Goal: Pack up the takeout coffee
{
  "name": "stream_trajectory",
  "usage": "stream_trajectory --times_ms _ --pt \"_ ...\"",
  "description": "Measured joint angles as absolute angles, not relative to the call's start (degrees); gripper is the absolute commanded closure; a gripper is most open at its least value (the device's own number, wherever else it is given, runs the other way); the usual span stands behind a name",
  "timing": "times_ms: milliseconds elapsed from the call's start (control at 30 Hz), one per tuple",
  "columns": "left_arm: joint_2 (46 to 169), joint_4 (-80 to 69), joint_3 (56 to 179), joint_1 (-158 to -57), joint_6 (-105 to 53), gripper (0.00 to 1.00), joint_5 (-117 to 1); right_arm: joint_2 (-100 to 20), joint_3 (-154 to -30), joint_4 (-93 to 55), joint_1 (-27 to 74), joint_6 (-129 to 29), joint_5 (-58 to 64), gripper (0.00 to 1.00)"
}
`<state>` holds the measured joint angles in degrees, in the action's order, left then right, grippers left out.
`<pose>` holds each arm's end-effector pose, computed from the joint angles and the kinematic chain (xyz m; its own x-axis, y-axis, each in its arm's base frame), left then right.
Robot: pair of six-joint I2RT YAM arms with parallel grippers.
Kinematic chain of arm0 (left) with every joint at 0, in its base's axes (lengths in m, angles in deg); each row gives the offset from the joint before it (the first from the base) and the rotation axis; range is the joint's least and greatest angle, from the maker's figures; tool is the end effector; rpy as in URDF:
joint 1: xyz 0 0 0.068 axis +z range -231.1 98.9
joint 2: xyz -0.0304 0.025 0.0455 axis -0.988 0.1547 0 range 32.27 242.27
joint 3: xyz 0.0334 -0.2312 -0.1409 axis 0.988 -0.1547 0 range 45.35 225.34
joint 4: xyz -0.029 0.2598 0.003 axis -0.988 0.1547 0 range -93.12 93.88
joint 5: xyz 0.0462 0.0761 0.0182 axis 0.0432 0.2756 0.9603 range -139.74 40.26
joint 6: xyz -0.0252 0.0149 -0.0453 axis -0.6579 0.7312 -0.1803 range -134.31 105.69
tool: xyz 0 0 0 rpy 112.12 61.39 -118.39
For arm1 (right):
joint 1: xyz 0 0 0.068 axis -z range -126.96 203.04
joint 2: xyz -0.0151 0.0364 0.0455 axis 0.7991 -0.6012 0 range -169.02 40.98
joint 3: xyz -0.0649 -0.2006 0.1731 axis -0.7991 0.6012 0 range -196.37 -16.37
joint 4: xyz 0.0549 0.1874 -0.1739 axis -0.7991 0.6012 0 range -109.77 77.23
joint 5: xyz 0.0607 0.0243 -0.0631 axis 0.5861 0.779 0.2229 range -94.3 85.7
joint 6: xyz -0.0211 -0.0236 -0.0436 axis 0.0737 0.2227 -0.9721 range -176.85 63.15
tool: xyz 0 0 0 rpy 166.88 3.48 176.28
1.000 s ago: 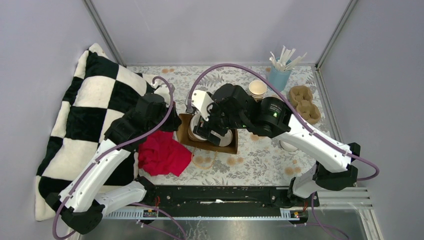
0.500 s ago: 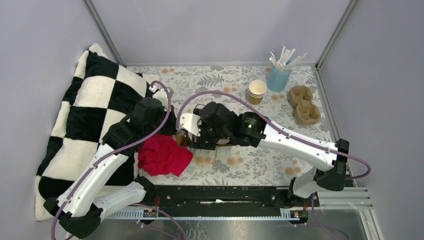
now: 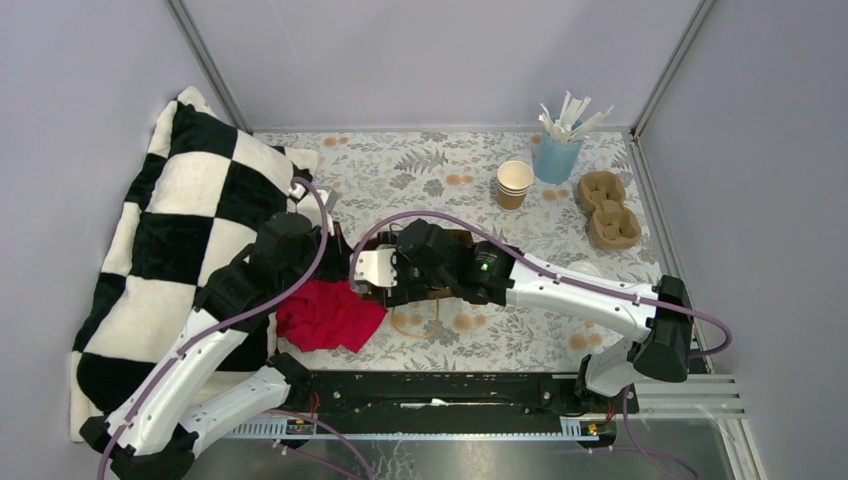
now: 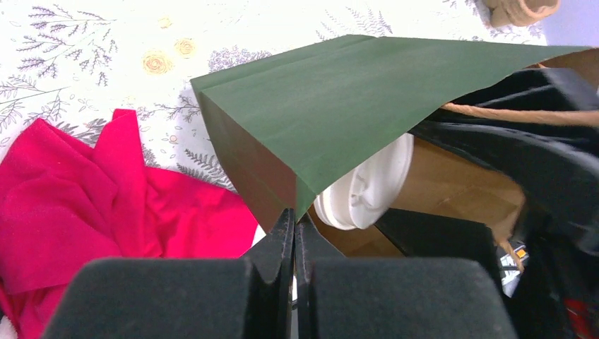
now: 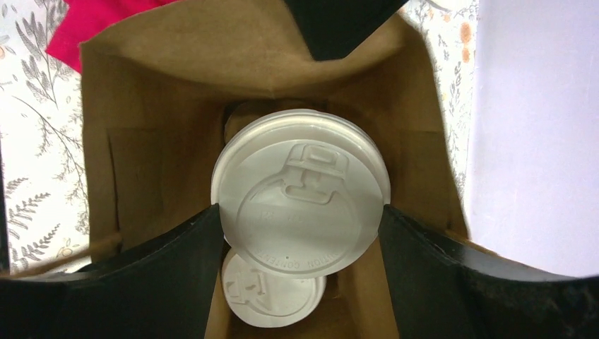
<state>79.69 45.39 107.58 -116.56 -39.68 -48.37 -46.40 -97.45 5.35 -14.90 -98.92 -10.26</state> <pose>0.1261 -0.0886 0.3677 -0.6499 -0.0630 -0.7574 0.3159 0.8840 -0.3445 0.1353 0.3243 0.3530 0.4501 -0.6639 -0.5972 -0.7907 0.0145 -0.6120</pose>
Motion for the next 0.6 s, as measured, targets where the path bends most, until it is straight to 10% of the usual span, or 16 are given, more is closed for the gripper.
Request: stream_trajectory --times_ms 600 --pt "75.3 42.2 101.7 -116.6 -41.3 1.00 -53.0 -48.4 -86.2 -7.0 -14.9 -107.1 -11.0 0.46"
